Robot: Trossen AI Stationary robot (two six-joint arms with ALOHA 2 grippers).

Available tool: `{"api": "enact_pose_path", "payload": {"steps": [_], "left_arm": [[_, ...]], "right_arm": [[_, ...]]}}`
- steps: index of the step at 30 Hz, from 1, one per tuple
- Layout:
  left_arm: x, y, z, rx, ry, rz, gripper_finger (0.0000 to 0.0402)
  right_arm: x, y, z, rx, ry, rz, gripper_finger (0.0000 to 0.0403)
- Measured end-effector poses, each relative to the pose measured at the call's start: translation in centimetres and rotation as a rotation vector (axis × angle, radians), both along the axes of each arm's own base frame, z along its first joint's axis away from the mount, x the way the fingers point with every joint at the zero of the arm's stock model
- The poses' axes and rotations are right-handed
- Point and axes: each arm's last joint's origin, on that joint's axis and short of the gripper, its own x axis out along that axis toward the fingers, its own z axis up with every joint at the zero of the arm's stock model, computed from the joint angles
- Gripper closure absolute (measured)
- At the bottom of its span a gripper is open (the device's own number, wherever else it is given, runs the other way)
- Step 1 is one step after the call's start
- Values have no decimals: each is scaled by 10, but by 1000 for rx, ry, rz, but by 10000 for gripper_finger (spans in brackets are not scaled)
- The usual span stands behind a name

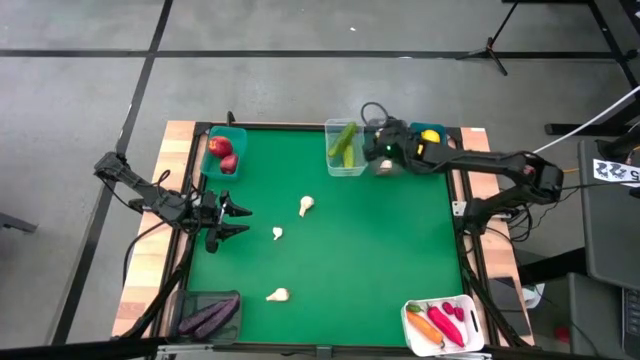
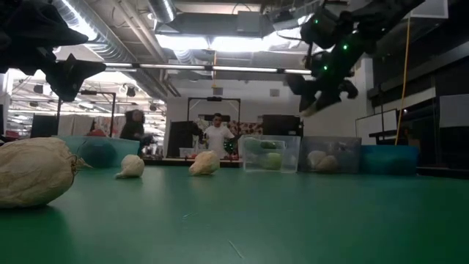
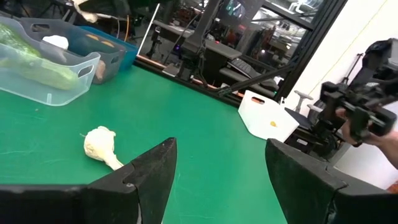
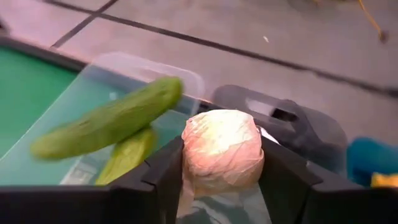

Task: Sort produce into baskets
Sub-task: Put the white garlic into the top black transparent bin

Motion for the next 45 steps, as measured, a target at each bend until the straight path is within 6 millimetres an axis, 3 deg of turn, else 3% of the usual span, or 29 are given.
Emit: {"api": "enact_pose_path", "payload": {"steps": [10,26,37,45], "left_arm": [[0,0,0,0,0,0,161],[0,0,0,0,0,2,161],[0,0,0,-4,0,3,161],[0,0,0,-7,0,3,161]], "right_arm": [[-17,-24,-3,64,-43,-126,223],[-20,-22,-8,83,82,-65,222],[-20,-22,-8,79,95,-51,105],[-12,-21,-5,147,-19,72,97]]}}
